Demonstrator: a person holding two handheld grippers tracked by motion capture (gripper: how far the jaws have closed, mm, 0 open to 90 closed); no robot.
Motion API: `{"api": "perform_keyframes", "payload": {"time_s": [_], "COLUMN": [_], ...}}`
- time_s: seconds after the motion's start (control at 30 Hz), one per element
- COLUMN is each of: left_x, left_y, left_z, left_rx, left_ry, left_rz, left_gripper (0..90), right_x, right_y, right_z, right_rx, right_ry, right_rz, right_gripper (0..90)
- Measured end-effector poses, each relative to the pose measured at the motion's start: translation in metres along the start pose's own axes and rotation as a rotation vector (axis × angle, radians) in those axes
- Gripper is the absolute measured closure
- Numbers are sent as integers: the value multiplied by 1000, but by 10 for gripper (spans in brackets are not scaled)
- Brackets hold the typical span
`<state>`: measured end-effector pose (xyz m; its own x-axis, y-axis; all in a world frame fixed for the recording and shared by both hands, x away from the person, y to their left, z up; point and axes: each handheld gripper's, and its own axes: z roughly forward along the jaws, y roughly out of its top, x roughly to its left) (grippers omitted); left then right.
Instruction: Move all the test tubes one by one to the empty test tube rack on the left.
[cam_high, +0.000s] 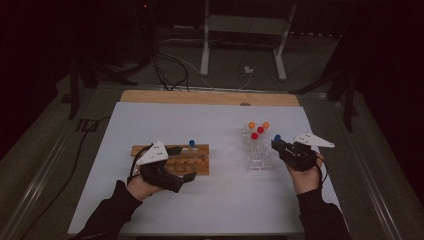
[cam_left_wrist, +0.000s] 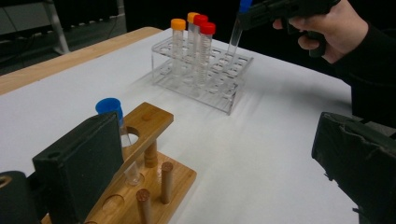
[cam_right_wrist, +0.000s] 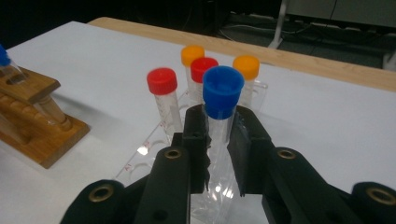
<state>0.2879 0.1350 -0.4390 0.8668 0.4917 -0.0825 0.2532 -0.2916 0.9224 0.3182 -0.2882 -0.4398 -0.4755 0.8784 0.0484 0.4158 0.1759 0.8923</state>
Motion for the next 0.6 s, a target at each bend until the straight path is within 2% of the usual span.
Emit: {"api": "perform_keyframes", "payload": {"time_s": [0.27, 0.4, 0.6], "left_x": [-2, -4, -6], "left_y": [2, 4, 6], "left_z": [0, 0, 0], "left_rx": [3, 3, 3], "left_ry": [-13, -25, -36], "left_rz": [5, 7, 12], "left_gripper": [29, 28, 29], "right_x": [9, 18, 37], "right_y": [12, 18, 25], "right_z": [-15, -20, -25], "right_rx": [-46, -71, -94], "right_ry": [-10, 30, 122], "right_rz": [-44, -50, -66], "right_gripper": [770, 770, 770]}}
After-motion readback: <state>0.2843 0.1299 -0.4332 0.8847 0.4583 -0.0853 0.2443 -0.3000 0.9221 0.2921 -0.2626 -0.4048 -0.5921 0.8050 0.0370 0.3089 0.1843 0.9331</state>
